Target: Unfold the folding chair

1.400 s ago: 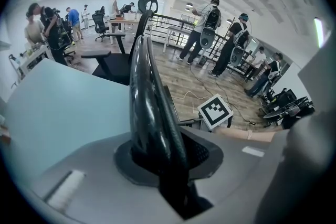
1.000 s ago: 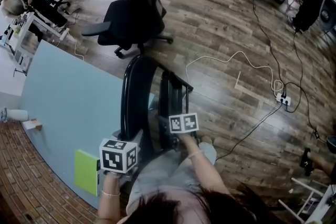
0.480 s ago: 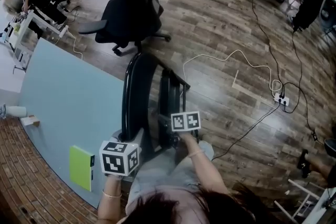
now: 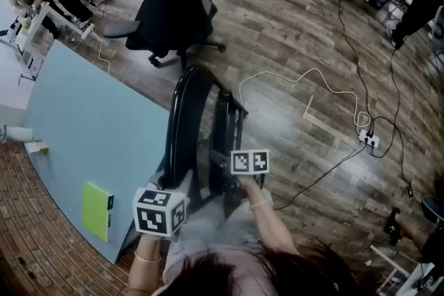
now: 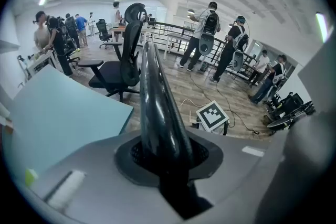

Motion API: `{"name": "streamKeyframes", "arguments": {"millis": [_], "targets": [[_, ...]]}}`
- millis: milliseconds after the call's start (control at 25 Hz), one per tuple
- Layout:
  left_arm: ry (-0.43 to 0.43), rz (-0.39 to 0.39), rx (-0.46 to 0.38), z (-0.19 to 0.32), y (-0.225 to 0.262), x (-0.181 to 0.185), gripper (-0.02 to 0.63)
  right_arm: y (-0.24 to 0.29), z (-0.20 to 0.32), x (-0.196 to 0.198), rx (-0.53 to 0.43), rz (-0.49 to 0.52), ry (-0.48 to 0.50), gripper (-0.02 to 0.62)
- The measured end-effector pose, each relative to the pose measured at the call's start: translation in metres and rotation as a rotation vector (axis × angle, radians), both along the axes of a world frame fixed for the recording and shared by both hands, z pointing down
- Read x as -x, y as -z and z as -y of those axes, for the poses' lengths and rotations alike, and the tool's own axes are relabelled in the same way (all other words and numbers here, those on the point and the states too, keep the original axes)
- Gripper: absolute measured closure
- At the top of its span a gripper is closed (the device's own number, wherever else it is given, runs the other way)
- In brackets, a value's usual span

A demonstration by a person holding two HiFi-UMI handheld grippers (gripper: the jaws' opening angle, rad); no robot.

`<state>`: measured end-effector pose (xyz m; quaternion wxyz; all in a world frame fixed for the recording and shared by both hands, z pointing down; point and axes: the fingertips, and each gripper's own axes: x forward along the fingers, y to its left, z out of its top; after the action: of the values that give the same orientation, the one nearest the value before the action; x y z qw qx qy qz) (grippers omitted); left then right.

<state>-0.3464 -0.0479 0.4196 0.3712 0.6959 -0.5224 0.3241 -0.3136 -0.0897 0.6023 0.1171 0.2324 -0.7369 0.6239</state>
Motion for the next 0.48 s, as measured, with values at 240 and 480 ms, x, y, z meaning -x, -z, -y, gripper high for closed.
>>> {"name": "streamKeyframes", "arguments": {"millis": [240,480], "targets": [[0.017,0.001,-0.020,-0.001,0.004,-0.023,0.525,0.002,-0.002,-0.016,0.006,0.026,0.010,0.520],[0.008,0.009,-0.035,0.000,0.008,-0.047,0.523,0.005,-0.002,-0.035,0.012,0.059,-0.005,0.520]]}}
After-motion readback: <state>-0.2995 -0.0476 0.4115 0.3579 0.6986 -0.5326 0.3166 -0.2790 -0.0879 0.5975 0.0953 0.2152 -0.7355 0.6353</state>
